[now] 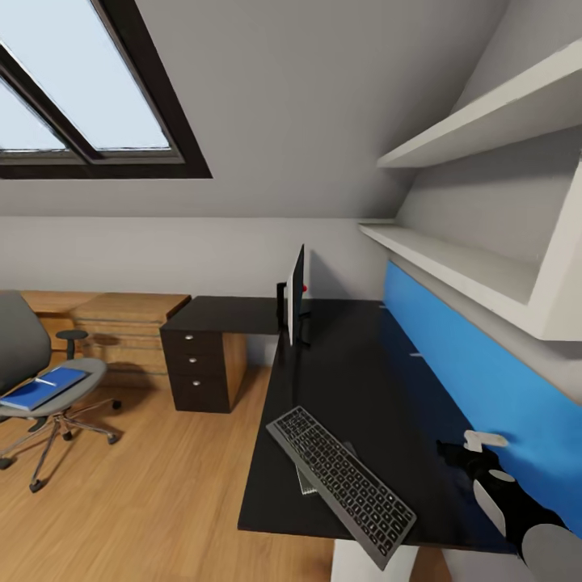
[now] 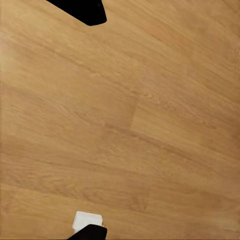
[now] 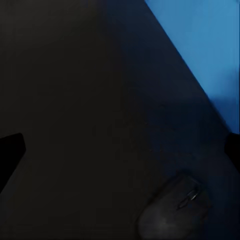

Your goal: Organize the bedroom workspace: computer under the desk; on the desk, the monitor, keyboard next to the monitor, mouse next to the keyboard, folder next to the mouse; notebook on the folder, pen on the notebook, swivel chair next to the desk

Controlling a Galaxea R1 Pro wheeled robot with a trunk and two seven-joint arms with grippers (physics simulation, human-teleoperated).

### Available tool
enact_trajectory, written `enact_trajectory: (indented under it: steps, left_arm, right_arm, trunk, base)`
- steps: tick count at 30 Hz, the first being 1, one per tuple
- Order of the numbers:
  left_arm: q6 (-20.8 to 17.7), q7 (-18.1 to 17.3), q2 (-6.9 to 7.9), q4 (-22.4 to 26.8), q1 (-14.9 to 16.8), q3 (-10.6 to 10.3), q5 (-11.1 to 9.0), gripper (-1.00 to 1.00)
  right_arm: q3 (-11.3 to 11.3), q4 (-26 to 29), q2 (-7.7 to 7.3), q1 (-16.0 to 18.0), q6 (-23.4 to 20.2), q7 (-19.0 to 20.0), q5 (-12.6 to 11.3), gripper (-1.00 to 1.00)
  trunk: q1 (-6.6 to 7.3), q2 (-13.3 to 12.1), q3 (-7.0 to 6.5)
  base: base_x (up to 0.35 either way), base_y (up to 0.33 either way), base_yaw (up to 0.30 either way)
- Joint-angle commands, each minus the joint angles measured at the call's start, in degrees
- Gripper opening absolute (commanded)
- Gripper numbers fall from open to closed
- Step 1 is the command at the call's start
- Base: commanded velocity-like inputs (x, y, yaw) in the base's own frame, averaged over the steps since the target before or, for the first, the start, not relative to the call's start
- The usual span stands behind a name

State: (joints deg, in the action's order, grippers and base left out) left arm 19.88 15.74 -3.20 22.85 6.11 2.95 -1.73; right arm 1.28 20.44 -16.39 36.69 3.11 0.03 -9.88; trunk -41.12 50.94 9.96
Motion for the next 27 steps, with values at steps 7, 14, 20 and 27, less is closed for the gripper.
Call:
enact_trajectory:
  steps: [7, 14, 20, 27]
  left_arm:
    - [0.25, -0.19, -0.05, 0.85, 0.04, 0.22, -0.2, 1.0]
    - [-2.39, -0.27, 0.62, 19.57, -5.65, 0.28, -2.67, 1.0]
    - [-13.56, -0.27, 0.93, 38.59, -16.16, 0.3, -8.38, 1.0]
    - [-19.19, -0.28, 1.06, 43.82, -18.92, 0.39, -10.86, 1.0]
  right_arm:
    - [-0.05, -0.05, -0.55, 0.12, -2.11, -0.02, -0.62, 1.0]
    - [0.04, -1.65, -1.64, 0.41, -3.5, -0.2, -0.62, 1.0]
    - [0.1, -3.43, -1.85, 1.44, -4.93, -0.42, -0.67, 1.0]
    - [0.31, -3.7, -1.91, 1.78, -8.52, -1.85, -0.91, 1.0]
  trunk:
    - [-0.04, 0.05, 0.08]
    - [-0.04, 0.05, 0.08]
    - [-0.04, 0.05, 0.08]
    - [-0.04, 0.05, 0.08]
  base:
    - [0.155, 0.0, 0.0]
    - [0.013, 0.0, 0.0]
    - [0.001, 0.0, 0.0]
    - [0.0, 0.0, 0.0]
